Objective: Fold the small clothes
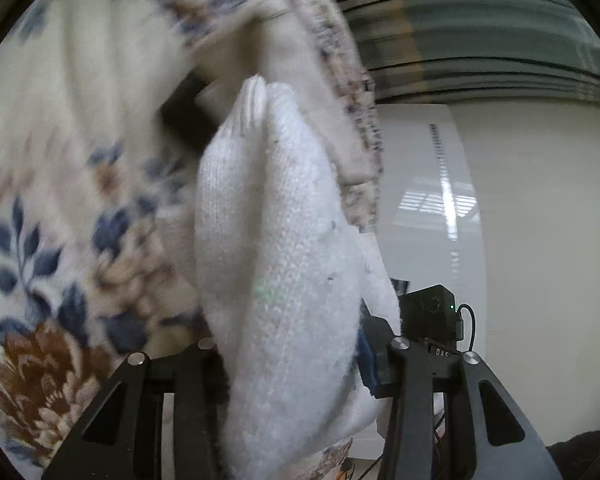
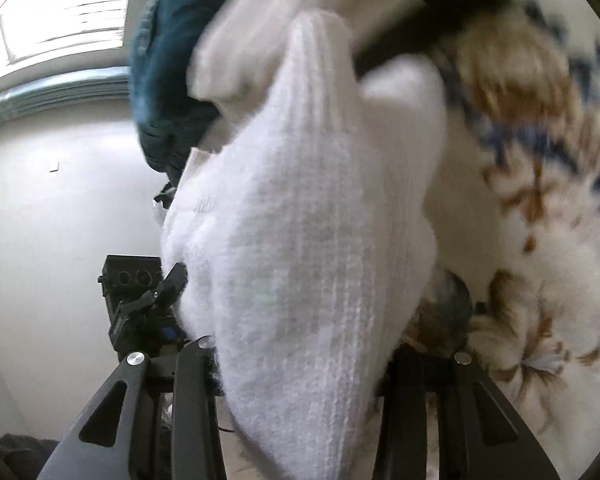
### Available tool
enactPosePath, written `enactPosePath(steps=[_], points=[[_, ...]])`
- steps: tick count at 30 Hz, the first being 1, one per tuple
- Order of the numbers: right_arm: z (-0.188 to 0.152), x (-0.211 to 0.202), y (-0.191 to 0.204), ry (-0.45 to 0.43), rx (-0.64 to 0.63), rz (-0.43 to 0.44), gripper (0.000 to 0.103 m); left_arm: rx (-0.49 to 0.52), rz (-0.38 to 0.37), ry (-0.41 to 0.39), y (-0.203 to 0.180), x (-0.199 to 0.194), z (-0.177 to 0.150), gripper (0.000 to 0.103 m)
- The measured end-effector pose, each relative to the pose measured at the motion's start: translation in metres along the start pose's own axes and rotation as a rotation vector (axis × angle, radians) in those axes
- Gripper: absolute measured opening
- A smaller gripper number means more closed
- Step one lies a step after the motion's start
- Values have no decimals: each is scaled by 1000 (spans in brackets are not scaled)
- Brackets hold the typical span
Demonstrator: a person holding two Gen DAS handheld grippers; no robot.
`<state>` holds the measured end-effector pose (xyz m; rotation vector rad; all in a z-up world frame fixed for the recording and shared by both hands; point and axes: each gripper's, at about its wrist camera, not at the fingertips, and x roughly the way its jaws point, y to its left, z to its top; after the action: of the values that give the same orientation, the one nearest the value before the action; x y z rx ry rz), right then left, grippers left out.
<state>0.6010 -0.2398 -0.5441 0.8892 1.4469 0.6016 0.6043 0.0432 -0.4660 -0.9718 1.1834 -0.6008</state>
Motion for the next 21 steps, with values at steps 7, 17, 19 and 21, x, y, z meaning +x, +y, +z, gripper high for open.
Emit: enactPosePath(steps=[7, 17, 19, 21], points=[[75, -61, 86, -115, -109, 30, 42, 143, -23, -70, -106, 2, 92, 40], [266, -48, 45, -108, -131, -117, 42, 146, 142, -38, -30, 97, 216, 40], [291, -28, 27, -79, -124, -176, 42, 127, 168, -13, -5, 114, 218, 40], [304, -14, 12, -61, -118, -182, 43, 120, 162, -16, 7, 117, 218, 41]])
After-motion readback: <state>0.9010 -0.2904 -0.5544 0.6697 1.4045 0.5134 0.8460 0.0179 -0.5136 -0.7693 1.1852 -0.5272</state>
